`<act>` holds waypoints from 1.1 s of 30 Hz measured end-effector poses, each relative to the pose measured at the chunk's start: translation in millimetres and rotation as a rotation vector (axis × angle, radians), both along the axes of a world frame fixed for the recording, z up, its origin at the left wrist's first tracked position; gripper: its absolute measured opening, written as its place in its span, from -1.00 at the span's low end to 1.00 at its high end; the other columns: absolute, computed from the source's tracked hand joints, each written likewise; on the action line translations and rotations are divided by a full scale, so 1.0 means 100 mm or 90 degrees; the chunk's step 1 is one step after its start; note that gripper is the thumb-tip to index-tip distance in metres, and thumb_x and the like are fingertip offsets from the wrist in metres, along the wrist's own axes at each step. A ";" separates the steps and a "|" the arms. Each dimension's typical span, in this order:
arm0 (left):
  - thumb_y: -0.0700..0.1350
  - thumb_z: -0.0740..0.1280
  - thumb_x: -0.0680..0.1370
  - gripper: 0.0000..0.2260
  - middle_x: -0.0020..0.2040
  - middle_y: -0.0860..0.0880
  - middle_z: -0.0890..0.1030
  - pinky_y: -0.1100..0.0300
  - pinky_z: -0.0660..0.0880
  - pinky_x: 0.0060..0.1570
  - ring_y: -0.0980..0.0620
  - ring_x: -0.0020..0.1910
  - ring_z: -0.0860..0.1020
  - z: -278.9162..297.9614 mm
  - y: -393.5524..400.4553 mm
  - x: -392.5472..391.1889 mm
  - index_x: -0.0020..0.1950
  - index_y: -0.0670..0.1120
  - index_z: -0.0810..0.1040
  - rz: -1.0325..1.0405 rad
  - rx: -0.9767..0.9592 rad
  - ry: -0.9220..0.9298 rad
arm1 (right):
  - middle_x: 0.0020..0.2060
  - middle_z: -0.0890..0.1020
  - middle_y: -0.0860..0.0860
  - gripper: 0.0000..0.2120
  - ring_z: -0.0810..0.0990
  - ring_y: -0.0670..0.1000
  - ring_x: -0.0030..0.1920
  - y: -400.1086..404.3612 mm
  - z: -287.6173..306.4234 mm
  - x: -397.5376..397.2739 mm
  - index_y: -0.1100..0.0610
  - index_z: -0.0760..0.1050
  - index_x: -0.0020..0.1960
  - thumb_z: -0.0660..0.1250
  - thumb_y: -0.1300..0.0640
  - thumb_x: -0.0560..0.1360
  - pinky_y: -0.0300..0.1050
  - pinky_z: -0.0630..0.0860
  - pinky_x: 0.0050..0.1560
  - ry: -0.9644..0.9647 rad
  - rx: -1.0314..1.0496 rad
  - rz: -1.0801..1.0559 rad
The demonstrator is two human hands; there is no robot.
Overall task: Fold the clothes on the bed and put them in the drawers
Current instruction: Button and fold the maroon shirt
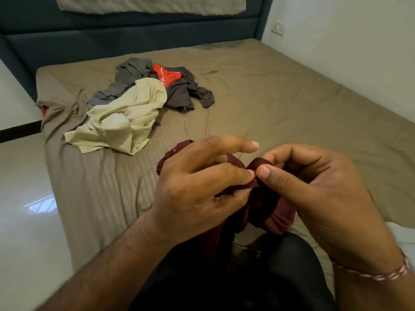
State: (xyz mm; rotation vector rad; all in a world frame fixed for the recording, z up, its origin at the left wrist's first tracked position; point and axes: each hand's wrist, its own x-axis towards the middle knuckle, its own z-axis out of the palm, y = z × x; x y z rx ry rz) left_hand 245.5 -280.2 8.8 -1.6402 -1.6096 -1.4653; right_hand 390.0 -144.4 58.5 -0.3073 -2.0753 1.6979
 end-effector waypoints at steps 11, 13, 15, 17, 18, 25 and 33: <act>-0.30 0.58 0.41 -0.89 -0.08 -0.02 0.66 0.21 0.53 -0.09 0.08 -0.09 0.63 -0.10 -0.02 0.06 -0.21 -0.19 0.68 -0.036 -0.096 -0.090 | -0.15 0.72 -0.05 -0.96 0.73 0.04 -0.13 0.04 -0.05 0.09 -0.08 0.67 -0.06 0.47 0.05 0.50 0.03 0.68 -0.19 -0.054 0.273 0.014; -0.30 0.58 0.40 -0.86 -0.10 0.02 0.66 0.28 0.52 -0.09 0.09 -0.10 0.65 -0.11 -0.04 0.07 -0.19 -0.15 0.65 -0.062 -0.114 -0.171 | -0.15 0.72 -0.13 -0.96 0.72 -0.04 -0.13 0.01 -0.04 0.08 -0.09 0.67 -0.05 0.46 0.01 0.50 -0.10 0.65 -0.22 -0.040 0.346 -0.013; -0.27 0.55 0.42 -0.85 -0.11 0.04 0.65 0.25 0.54 -0.11 0.02 -0.13 0.66 -0.13 -0.05 0.07 -0.12 -0.10 0.63 -0.106 -0.131 -0.283 | -0.18 0.70 -0.21 -0.94 0.71 -0.12 -0.13 -0.02 -0.04 0.07 -0.09 0.68 -0.04 0.46 -0.02 0.50 -0.23 0.60 -0.22 -0.030 0.417 -0.046; -0.26 0.53 0.44 -0.79 -0.12 0.01 0.65 0.18 0.58 -0.14 -0.05 -0.16 0.65 -0.15 -0.06 0.06 0.00 -0.06 0.61 -0.152 -0.161 -0.402 | -0.18 0.69 -0.25 -0.90 0.69 -0.17 -0.11 -0.04 -0.06 0.07 -0.04 0.70 -0.02 0.46 -0.03 0.51 -0.27 0.58 -0.18 -0.030 0.475 -0.063; -0.26 0.53 0.44 -0.75 -0.11 -0.01 0.66 0.17 0.59 -0.13 -0.05 -0.17 0.65 -0.16 -0.06 0.05 0.05 -0.04 0.62 -0.165 -0.175 -0.448 | -0.17 0.68 -0.25 -0.90 0.68 -0.18 -0.11 -0.06 -0.07 0.07 -0.01 0.70 -0.02 0.46 -0.01 0.51 -0.28 0.58 -0.16 -0.030 0.496 -0.067; -0.16 0.58 0.46 -0.87 -0.13 0.07 0.72 0.06 0.69 -0.17 -0.03 -0.14 0.72 -0.22 -0.09 0.08 -0.06 0.02 0.71 -0.052 -0.181 -0.438 | -0.16 0.65 -0.21 -0.89 0.62 -0.21 -0.11 -0.12 -0.19 0.02 0.01 0.67 -0.02 0.39 0.01 0.55 -0.34 0.54 -0.09 -0.010 0.575 -0.087; -0.14 0.52 0.50 -0.91 -0.11 0.10 0.62 0.23 0.56 -0.20 0.01 -0.14 0.63 -0.25 -0.07 0.05 -0.05 -0.09 0.66 0.023 -0.120 -0.284 | 0.02 0.67 -0.33 -0.80 0.67 -0.20 0.02 -0.16 -0.31 -0.07 -0.20 0.62 0.17 0.35 -0.03 0.56 -0.31 0.62 -0.10 -0.076 0.369 -0.069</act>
